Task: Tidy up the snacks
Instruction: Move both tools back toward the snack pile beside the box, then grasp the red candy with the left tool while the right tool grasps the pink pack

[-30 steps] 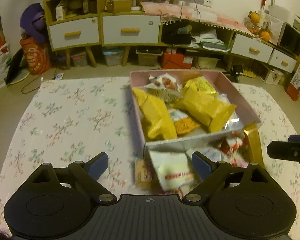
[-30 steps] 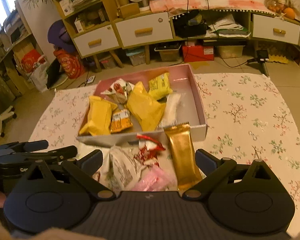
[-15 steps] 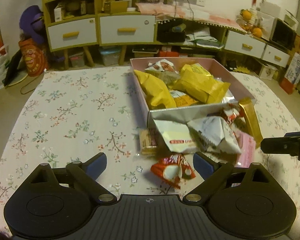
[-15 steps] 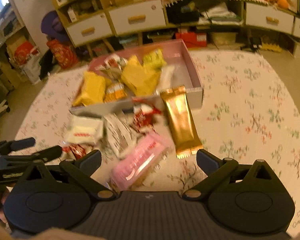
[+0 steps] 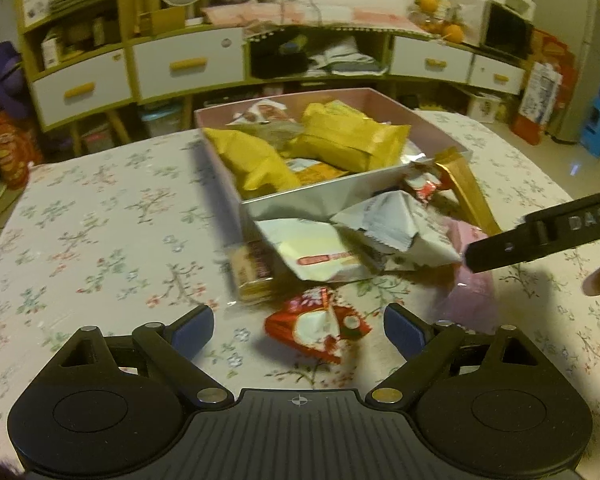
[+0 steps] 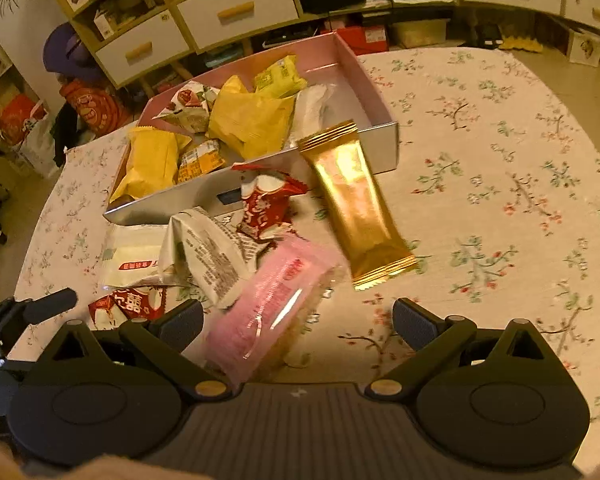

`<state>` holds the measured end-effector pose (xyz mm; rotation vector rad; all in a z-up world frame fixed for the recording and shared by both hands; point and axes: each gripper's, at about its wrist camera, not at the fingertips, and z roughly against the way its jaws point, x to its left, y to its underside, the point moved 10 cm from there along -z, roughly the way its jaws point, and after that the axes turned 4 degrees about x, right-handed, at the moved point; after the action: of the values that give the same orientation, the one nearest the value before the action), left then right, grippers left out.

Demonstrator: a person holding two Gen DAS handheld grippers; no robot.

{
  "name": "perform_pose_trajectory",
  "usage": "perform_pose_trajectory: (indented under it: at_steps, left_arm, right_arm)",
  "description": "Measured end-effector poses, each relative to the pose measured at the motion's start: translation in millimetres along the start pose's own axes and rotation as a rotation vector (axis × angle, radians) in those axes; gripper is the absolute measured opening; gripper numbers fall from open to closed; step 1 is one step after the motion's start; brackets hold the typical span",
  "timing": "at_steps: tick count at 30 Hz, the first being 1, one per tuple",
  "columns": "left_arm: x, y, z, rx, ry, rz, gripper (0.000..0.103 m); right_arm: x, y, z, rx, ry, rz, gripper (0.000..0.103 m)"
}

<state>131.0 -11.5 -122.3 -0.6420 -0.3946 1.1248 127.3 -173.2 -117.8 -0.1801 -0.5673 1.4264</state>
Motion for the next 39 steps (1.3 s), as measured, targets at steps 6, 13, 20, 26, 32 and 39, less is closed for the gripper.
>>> perform_pose_trajectory:
  at_steps: [6, 13, 20, 26, 32, 39]
  left_arm:
    - [-5.5, 2.7, -11.1, 0.012, 0.030, -0.018, 0.070]
    - [-6.9, 14.4, -13.5, 0.078, 0.072, -0.013, 0.039]
    - [-12.3, 21.3, -6.7, 0.113, 0.120, -0.044, 0.040]
    - [-1.7, 13.9, -13.4, 0.066, 0.054, -0.018, 0.067]
    - [1.0, 2.9, -20.2, 0.022, 0.049, 0.029, 0.067]
    - [0.3, 0.3, -24.0, 0.032, 0.038, 0.067, 0.045]
  right_arm:
    - [11.0, 5.7, -11.2, 0.001, 0.075, 0.123, 0.098]
    - [-6.0, 17.0, -8.2, 0.046, 0.157, 0.232, 0.086]
    - [-33.6, 17.9, 3.4, 0.049, 0.148, 0.215, 0.084]
    - [-25.1, 16.7, 3.4, 0.042, 0.097, 0.225, 0.083]
    - [-12.0, 14.3, -4.7, 0.035, 0.103, 0.303, 0.082]
    - [-12.7, 9.3, -4.9, 0.010, 0.103, 0.314, 0.065]
